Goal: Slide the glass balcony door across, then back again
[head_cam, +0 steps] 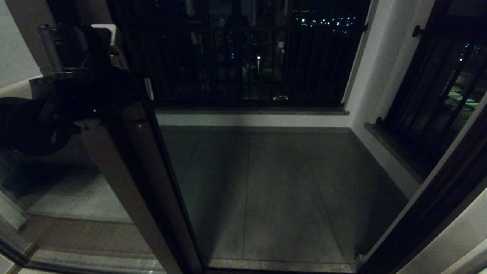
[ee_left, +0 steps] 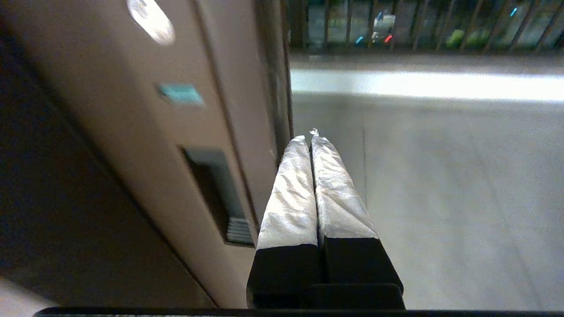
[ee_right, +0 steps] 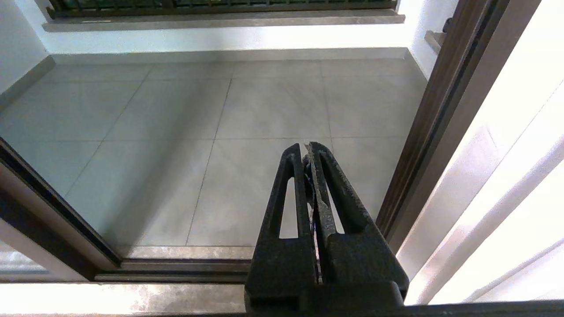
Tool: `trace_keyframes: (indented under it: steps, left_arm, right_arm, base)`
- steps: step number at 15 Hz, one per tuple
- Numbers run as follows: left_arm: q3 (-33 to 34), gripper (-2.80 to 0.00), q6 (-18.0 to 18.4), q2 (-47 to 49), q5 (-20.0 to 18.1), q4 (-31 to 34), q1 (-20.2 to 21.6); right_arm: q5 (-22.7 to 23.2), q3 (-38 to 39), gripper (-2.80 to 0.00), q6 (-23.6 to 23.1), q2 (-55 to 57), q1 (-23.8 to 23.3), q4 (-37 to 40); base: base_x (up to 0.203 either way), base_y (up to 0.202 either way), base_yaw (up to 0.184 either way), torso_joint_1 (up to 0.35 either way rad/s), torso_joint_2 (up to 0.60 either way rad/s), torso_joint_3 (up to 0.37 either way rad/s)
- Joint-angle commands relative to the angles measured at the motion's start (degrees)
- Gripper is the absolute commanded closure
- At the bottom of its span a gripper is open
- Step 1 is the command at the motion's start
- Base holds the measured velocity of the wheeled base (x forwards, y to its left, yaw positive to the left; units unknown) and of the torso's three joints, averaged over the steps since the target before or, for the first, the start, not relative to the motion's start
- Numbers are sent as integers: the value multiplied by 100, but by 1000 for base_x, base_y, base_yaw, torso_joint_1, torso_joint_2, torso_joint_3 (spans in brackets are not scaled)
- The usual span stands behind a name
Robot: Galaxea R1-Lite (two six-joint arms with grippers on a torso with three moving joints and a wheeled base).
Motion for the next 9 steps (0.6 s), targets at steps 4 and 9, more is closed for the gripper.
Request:
trace_keyframes:
  steps: [4, 9]
  left_arm:
    - [330, 0, 2, -1258, -71, -25, -561]
    - [1422, 0, 97, -3080, -70, 262, -846]
  right_arm:
    - [3, 3, 0, -4, 7, -1, 1]
    - [3, 4, 0, -4, 7, -1, 1]
  base:
    - [0, 0, 0, 0, 0, 0]
    - [0, 0, 0, 0, 0, 0]
